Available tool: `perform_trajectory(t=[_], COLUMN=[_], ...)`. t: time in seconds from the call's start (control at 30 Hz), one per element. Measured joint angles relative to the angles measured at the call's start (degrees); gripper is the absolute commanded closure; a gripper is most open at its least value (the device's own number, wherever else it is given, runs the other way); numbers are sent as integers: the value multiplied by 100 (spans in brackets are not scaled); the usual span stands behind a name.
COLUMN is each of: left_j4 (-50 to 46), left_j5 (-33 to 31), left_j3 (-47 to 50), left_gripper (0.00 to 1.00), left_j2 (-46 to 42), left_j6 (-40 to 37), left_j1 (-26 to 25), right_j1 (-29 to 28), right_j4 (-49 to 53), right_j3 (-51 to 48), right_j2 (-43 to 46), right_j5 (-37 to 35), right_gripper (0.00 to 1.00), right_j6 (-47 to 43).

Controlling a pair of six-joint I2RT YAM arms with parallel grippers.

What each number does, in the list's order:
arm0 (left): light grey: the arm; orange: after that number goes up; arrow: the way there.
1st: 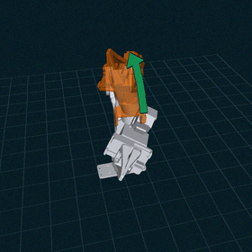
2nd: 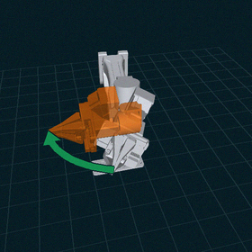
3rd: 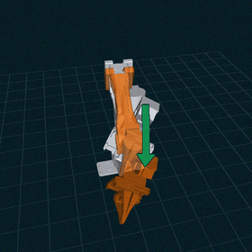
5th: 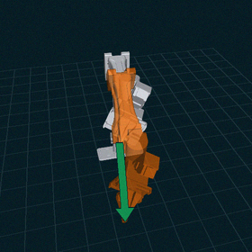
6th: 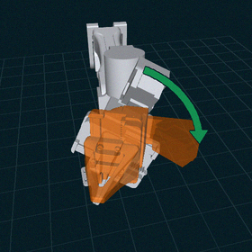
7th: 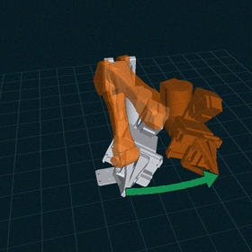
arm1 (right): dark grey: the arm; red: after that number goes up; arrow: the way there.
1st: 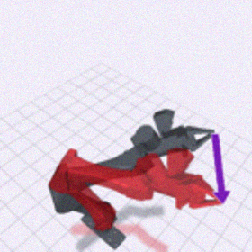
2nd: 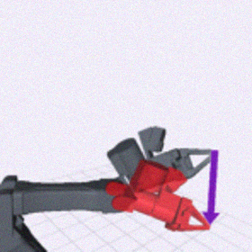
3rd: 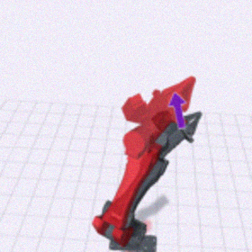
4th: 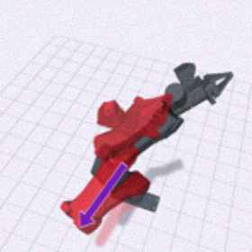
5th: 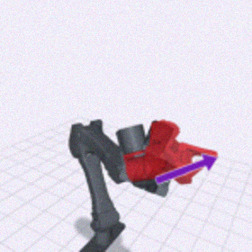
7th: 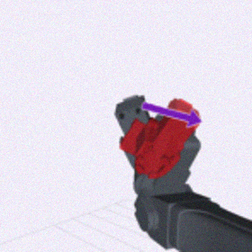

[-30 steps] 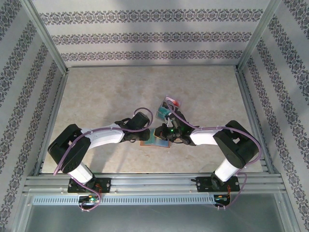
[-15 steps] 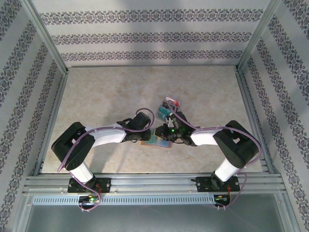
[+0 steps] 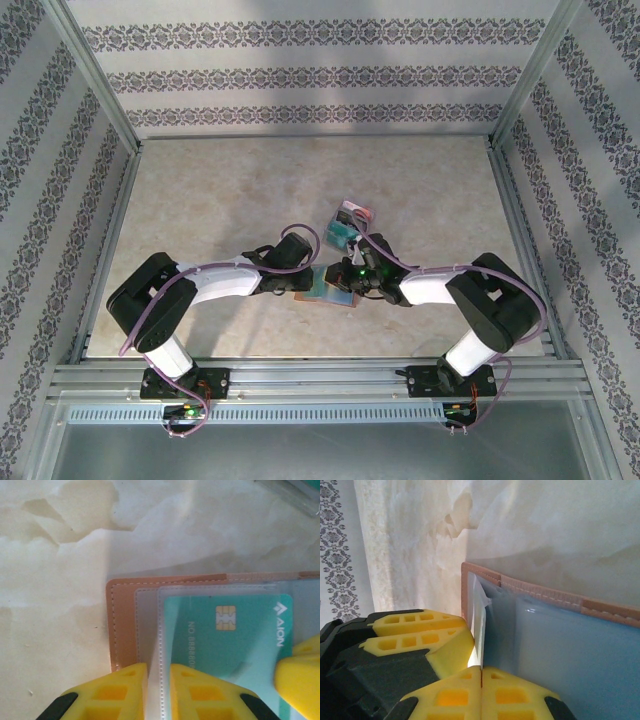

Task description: Take the credit cards out of the card holder

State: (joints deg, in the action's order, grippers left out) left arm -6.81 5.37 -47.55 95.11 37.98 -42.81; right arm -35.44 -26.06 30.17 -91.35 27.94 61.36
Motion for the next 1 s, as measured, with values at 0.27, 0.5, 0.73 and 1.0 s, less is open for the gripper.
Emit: perform_trajectory(t=[0.27,0.5,0.73,1.0], left_j4=[-2,-2,2,4], left_j5=[0,0,2,2], left_j3=[15,17,17,17], left_gripper=[82,83,84,86], left_j2=[11,17,22,48], left_j6=[0,2,4,22], left_j1=[0,0,0,0], right_j1=[96,109,195,291], right_j4=[118,170,319,476], right_j3=[-63,-79,-122,-157], right_j2=[74,199,262,382], right_j5=[2,9,48,92], right_gripper=[90,92,92,93], right_j6=[-44,-92,-175,-282])
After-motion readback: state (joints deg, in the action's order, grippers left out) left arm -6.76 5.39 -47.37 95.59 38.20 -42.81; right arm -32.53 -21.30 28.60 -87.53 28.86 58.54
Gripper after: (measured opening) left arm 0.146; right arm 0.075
